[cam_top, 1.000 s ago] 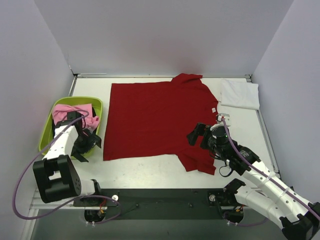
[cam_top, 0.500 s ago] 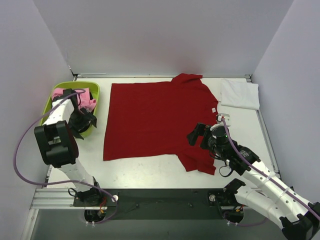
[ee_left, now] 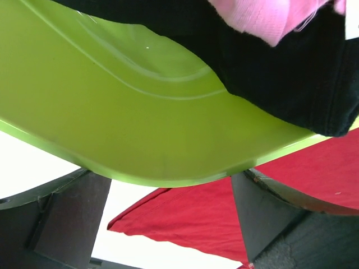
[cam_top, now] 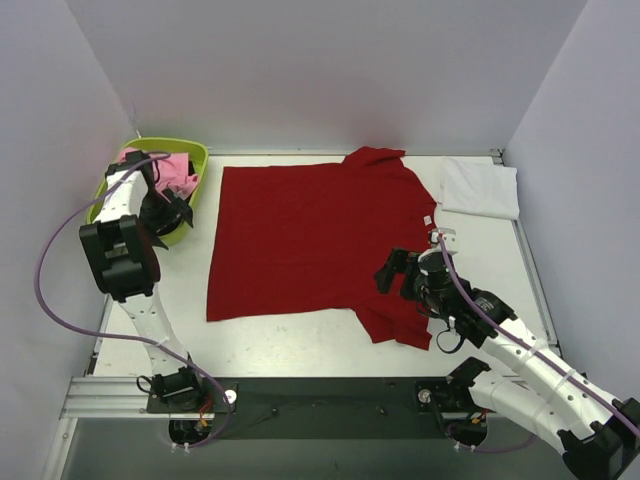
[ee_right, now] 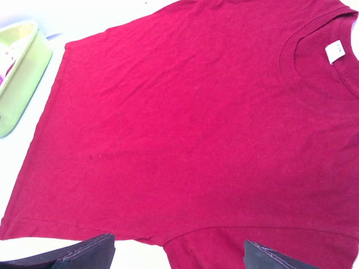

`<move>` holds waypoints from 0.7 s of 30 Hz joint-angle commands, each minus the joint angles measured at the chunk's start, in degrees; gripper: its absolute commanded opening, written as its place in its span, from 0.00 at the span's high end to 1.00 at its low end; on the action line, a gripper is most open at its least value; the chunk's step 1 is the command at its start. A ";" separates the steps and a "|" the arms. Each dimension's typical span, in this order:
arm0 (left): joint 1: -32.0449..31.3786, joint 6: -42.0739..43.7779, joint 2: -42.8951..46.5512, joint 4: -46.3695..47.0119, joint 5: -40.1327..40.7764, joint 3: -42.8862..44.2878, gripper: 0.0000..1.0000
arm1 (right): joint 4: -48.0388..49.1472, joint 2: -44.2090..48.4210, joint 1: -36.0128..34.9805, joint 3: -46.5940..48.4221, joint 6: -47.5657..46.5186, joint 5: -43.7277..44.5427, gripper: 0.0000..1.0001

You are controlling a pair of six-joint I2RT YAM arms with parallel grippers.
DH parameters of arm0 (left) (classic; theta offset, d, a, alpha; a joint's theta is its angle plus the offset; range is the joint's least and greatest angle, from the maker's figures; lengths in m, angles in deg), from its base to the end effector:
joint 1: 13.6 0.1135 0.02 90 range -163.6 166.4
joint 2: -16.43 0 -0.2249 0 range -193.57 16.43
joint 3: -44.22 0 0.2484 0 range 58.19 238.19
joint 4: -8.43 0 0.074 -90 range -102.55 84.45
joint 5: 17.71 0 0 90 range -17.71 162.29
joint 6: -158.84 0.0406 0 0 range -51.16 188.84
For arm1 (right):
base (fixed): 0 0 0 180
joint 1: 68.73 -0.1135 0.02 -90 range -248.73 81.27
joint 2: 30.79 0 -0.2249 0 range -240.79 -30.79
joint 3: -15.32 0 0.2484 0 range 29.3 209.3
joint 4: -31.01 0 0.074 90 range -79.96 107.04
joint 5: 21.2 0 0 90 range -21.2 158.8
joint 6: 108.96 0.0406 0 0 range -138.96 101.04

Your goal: Fold and stack the t-shirts

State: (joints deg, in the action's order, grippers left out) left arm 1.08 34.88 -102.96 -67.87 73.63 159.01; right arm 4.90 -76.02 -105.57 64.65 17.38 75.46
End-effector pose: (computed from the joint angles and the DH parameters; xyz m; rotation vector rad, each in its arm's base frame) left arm 0.3829 0.1013 0.1764 -1.2302 2.7154 -0.0054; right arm 0.1752 0.1254 0.2481 0.0705 2.0224 0.7184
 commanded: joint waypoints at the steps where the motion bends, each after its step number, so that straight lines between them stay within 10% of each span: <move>1: 1.76 -1.20 -7.68 12.31 3.24 7.63 0.06 | -1.74 -0.56 -0.34 2.61 -0.92 2.13 0.00; 13: 1.58 -1.99 -9.37 14.25 -7.49 22.93 0.05 | -2.89 -1.09 -0.69 1.30 -0.04 2.84 0.00; 21: 1.06 -4.71 3.08 20.48 -12.42 14.69 0.02 | -3.85 -0.38 -2.36 1.91 0.32 4.59 0.00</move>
State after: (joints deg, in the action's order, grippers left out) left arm 1.10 30.75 -111.44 -69.16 62.33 175.95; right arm 2.23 -76.76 -106.84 65.11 17.22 77.23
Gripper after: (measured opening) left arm 0.974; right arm 0.999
